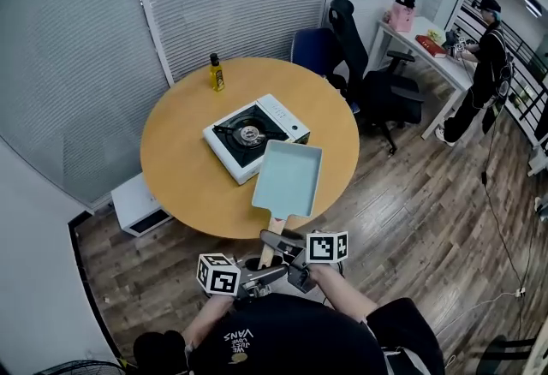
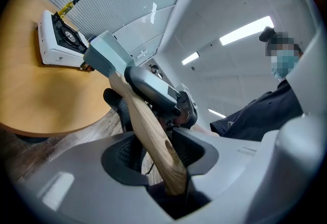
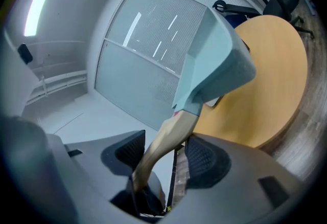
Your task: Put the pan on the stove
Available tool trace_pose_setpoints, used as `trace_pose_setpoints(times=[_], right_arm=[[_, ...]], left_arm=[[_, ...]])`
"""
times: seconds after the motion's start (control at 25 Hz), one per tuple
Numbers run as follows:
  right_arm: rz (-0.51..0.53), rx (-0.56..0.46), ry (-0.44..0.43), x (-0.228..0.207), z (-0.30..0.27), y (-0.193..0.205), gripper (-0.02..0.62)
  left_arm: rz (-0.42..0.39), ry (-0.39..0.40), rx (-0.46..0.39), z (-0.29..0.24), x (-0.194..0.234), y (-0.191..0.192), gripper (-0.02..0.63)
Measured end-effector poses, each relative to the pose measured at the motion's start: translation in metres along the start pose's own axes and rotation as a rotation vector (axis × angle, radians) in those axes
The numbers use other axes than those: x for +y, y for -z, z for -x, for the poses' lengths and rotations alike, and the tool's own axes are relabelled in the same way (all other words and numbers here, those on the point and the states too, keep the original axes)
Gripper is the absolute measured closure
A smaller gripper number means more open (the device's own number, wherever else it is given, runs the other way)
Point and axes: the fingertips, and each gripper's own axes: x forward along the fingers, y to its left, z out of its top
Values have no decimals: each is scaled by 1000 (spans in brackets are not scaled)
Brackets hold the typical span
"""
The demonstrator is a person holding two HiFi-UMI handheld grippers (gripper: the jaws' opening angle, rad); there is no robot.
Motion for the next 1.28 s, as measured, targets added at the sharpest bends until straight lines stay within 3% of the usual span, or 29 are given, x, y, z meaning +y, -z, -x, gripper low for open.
trace_pose_setpoints(times=[0.52, 1.28], right_arm=[[-21, 47, -3, -38, -52, -43, 374], [-1, 348, -136, -99, -115, -144, 374]], left_arm=[[33, -21, -25, 4, 59, -50, 457], [108, -215, -290, -39, 153, -164, 456]])
